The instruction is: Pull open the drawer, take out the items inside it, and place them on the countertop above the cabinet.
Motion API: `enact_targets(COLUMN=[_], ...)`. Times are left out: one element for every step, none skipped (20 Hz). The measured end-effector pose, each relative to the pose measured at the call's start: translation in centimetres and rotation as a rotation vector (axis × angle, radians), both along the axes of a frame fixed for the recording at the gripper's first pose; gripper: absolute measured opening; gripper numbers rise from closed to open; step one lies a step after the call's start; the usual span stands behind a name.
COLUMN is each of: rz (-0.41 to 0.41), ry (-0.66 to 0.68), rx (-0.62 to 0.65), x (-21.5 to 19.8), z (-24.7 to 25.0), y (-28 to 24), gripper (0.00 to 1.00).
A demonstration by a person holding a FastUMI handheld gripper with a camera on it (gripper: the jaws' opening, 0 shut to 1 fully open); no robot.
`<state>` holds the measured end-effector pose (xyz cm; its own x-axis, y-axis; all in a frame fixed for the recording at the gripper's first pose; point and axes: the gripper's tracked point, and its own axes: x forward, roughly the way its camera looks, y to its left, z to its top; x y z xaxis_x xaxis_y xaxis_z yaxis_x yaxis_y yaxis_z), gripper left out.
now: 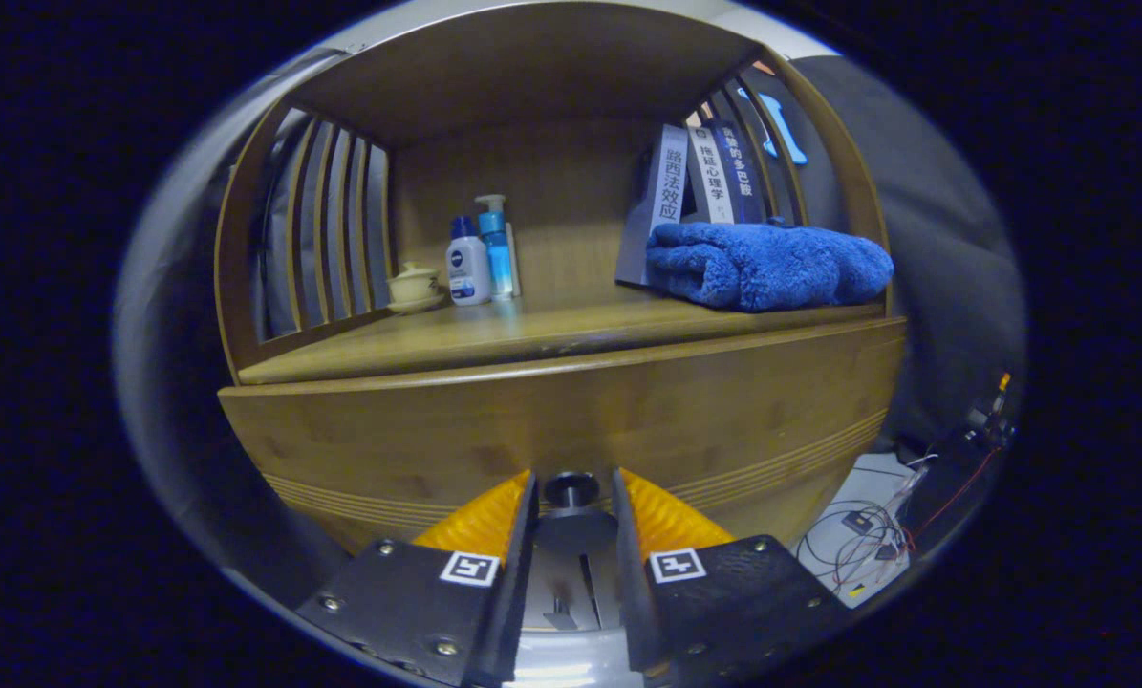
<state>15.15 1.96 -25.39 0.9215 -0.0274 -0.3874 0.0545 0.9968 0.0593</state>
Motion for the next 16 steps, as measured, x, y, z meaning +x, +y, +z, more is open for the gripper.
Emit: enact_targets(rz=[0.003, 0.007, 0.012, 0.014, 0.013, 0.011, 0.009, 0.012, 0.021, 0.021, 0.021, 0.017, 0.012, 0.022, 0.033, 0.047], ry=[0.007, 0.013, 0.020, 0.023, 0.025, 0.027, 0.027, 0.023, 0.009, 0.007, 0.003, -0.003, 0.002, 0.022, 0.052, 0.065], rx=[-0.001, -0.009, -0.025, -0.035, -0.039, -0.039, -0.038, -0.038, -0.042, -0.029, -0.022, -0.016, -0.017, -0.019, -0.025, -0.026], x=[0.1, -0.1, 0.0, -0.2, -0.3, -0.5, -0.7, -1.1, -1.1, -1.2, -1.2, -1.2, -1.1, -1.2, -1.5, -1.7], z=[0.0, -0.1, -0.3, -0.3, -0.2, -0.2, -0.1, 0.0, 0.1, 0.1, 0.1, 0.3, 0.1, -0.8, -1.3, -1.6], y=[0.1, 0.0, 0.0, 0.0, 0.1, 0.0, 0.0, 0.0, 0.0, 0.0, 0.1, 0.0, -0.1, 0.0, 0.2, 0.5], gripper=[0.38, 0.33, 0.29, 0.29, 0.29, 0.29, 0.29, 0.29, 0.29, 0.29, 0.29, 0.29, 0.34, 0.39, 0.43, 0.48])
